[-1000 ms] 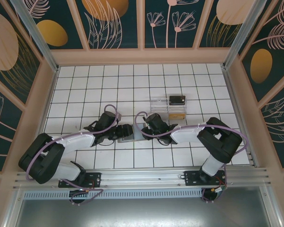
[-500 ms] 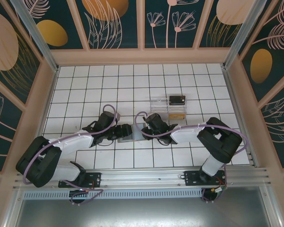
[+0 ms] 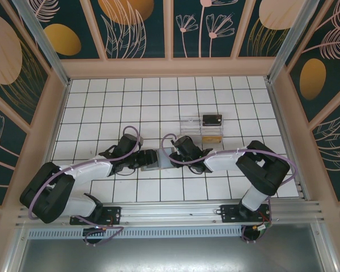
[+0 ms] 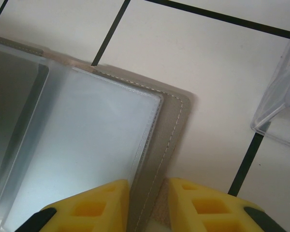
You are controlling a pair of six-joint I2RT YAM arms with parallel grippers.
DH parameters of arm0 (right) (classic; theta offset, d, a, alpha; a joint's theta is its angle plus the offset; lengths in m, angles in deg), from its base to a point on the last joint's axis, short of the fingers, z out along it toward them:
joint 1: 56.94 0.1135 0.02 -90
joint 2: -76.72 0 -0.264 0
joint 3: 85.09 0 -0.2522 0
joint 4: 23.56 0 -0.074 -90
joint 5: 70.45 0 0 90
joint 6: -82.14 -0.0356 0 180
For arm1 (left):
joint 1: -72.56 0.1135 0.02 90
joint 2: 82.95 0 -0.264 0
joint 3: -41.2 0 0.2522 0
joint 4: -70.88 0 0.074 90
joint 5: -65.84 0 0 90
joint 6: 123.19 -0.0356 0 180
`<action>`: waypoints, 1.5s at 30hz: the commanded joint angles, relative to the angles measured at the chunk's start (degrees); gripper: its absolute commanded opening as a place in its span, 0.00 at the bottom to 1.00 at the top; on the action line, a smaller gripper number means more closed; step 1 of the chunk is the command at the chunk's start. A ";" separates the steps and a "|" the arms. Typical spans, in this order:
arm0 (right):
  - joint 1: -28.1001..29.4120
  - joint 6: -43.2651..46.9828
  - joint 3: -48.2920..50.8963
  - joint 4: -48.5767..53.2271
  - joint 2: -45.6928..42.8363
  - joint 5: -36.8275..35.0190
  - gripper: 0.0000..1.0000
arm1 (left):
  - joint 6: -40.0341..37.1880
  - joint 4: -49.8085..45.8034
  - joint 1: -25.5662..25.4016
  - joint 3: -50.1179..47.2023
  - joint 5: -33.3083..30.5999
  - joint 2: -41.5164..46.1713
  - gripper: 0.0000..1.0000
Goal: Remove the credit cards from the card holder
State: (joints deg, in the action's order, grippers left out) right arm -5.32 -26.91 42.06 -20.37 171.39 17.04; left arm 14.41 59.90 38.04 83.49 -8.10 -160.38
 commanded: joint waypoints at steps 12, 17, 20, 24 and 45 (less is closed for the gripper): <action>0.12 -0.90 -0.06 2.23 2.62 1.40 0.30 | 0.13 4.59 -0.15 -0.23 4.42 -2.18 0.73; 0.15 -0.99 0.07 2.30 2.68 1.45 0.30 | 0.01 4.18 -0.18 -0.23 4.19 -1.82 0.79; 0.15 -1.01 -0.01 2.08 2.88 1.45 0.30 | -0.44 3.50 -0.18 0.01 3.81 -0.92 0.81; 0.15 -0.90 -0.02 1.97 2.97 1.41 0.30 | -0.65 3.51 -0.15 0.47 4.24 -0.26 0.81; 0.15 -1.25 0.41 1.50 2.89 1.44 0.30 | -0.26 7.23 -0.45 2.74 7.96 -0.61 0.76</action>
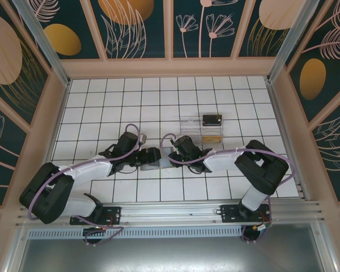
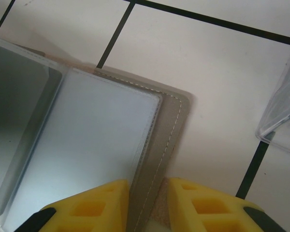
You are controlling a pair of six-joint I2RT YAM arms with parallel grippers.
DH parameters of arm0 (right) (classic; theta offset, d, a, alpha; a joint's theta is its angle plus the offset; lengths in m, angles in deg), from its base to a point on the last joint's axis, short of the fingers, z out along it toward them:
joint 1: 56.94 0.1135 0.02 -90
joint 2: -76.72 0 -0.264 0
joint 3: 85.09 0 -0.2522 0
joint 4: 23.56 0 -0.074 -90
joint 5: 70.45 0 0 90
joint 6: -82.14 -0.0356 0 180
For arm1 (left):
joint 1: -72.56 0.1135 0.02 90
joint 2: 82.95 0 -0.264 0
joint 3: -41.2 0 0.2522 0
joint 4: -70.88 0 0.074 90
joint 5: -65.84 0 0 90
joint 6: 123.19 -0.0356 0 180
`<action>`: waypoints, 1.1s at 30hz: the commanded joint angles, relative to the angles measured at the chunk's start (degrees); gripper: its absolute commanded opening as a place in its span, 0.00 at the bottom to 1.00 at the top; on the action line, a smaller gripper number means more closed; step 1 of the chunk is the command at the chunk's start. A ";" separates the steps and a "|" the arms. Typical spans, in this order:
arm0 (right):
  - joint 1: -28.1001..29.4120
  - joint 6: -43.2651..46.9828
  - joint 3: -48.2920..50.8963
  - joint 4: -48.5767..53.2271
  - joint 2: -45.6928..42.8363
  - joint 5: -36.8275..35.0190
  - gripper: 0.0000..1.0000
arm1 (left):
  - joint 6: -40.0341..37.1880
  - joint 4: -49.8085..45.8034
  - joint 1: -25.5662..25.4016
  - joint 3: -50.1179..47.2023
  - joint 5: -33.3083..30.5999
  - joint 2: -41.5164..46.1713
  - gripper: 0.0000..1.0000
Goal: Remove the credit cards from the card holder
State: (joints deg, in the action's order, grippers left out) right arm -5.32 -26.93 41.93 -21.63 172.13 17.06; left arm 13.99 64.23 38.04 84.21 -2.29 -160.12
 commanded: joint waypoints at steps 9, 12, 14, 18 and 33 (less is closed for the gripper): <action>-0.09 -1.32 1.29 2.04 1.39 1.42 0.30 | 3.58 9.67 -2.99 5.36 3.57 -5.32 0.76; -0.53 -1.41 1.90 1.83 0.57 1.42 0.30 | 5.49 13.11 -4.07 5.21 4.16 -7.00 0.76; -0.68 -1.50 2.17 1.55 0.03 1.43 0.30 | 5.90 13.55 -4.44 5.46 4.10 -7.62 0.76; -0.99 -1.49 2.48 1.50 -0.41 1.42 0.30 | 5.90 12.37 -4.68 5.71 3.16 -7.25 0.75; -1.79 -1.05 1.95 2.77 -5.94 0.61 0.30 | 6.45 2.81 -3.35 0.45 -10.91 1.78 0.59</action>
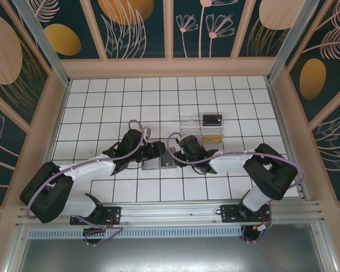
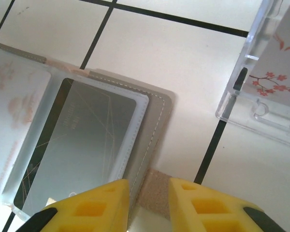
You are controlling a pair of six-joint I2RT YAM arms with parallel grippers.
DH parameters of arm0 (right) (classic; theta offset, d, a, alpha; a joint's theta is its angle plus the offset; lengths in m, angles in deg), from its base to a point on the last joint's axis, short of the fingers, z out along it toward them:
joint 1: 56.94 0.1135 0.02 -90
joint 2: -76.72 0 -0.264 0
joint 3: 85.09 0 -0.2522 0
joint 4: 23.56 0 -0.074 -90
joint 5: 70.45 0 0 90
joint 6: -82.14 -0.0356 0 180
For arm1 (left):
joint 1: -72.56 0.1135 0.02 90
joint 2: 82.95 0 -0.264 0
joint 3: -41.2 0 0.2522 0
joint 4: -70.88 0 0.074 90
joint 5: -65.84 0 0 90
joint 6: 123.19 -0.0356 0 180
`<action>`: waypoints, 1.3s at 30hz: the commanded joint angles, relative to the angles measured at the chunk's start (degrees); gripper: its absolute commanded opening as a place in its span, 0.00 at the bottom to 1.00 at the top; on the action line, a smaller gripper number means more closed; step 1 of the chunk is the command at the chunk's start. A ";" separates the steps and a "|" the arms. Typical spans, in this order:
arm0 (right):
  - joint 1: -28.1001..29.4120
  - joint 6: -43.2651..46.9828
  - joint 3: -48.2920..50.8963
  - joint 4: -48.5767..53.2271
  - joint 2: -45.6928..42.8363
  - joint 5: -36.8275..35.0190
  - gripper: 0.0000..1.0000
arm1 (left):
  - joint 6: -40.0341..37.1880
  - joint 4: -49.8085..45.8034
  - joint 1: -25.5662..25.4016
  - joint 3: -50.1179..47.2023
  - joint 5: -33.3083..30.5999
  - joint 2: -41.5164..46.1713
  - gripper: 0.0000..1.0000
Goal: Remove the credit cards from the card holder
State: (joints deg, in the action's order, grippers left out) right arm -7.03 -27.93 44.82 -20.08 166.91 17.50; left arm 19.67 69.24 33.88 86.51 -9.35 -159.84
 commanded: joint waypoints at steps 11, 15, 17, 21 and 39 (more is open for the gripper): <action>0.53 0.73 -4.43 1.01 0.95 0.97 0.14 | 2.16 3.93 1.82 -3.86 -0.23 -1.68 0.45; 0.58 1.00 -4.44 0.75 2.46 3.21 0.09 | 2.17 4.68 1.80 -3.89 0.44 -2.43 0.44; 0.62 0.83 -4.26 0.31 3.78 4.15 0.07 | 2.28 5.15 1.83 -3.95 0.91 -2.90 0.44; 0.71 0.48 -3.94 -0.40 5.95 5.29 0.07 | 2.44 5.47 1.84 -3.95 1.88 -4.02 0.44; 1.24 0.05 -3.84 -0.71 7.55 5.12 0.09 | 2.43 5.33 1.85 -3.85 5.72 -9.11 0.33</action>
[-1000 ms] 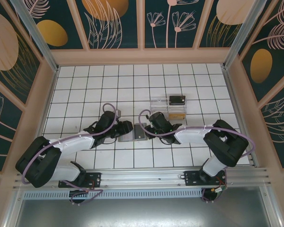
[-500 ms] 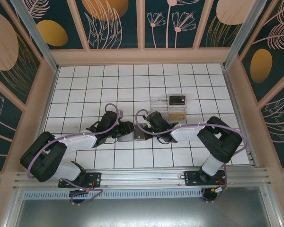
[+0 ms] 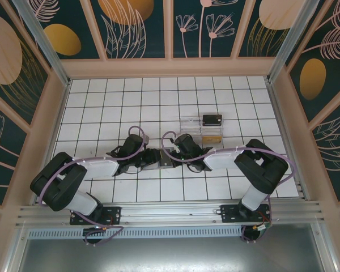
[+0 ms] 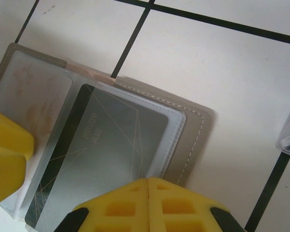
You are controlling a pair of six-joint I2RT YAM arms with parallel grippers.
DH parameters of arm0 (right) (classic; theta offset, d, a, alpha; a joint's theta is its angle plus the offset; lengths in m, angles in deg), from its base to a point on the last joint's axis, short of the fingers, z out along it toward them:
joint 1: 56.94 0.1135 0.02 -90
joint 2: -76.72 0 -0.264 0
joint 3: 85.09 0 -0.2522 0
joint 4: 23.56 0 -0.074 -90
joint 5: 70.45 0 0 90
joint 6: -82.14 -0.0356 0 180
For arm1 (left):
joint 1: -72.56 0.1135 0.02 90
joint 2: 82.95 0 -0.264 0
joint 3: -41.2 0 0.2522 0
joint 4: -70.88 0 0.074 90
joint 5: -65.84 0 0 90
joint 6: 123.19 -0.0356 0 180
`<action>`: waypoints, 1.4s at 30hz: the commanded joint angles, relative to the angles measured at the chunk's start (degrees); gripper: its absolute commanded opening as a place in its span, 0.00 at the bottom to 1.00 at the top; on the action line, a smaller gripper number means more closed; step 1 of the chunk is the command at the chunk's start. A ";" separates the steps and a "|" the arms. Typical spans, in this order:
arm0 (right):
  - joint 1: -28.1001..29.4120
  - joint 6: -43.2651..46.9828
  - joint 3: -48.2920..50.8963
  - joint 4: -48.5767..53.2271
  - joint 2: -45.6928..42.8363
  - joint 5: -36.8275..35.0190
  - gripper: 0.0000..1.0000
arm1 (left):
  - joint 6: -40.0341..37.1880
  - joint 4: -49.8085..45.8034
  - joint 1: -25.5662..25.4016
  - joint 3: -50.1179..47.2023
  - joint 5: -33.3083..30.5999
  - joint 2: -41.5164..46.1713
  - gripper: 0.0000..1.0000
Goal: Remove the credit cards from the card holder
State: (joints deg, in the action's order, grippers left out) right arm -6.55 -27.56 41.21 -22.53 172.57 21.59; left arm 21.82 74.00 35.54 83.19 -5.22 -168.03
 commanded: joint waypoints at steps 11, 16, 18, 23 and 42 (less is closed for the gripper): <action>0.94 -0.34 -0.22 1.83 1.98 0.86 0.10 | 0.14 1.06 0.18 -0.01 2.83 -3.08 0.26; 0.94 -0.34 -0.31 1.85 2.10 0.82 0.10 | 0.08 1.65 0.07 0.60 3.49 -3.83 0.22; 0.95 -0.34 -0.30 2.01 2.04 0.77 0.10 | 0.10 1.75 0.09 0.74 3.73 -4.13 0.17; 0.94 -0.26 -0.05 2.18 2.08 0.58 0.10 | -0.03 0.50 0.03 0.60 3.00 -3.17 0.11; 0.85 -0.46 0.35 3.18 2.48 -1.07 0.10 | -2.75 -7.25 2.35 -1.99 -1.62 3.95 0.08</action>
State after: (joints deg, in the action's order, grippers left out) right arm -6.20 -27.76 41.12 -22.92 172.90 21.33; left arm 20.88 70.20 36.94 82.46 -4.87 -165.93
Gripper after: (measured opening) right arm 0.104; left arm 0.075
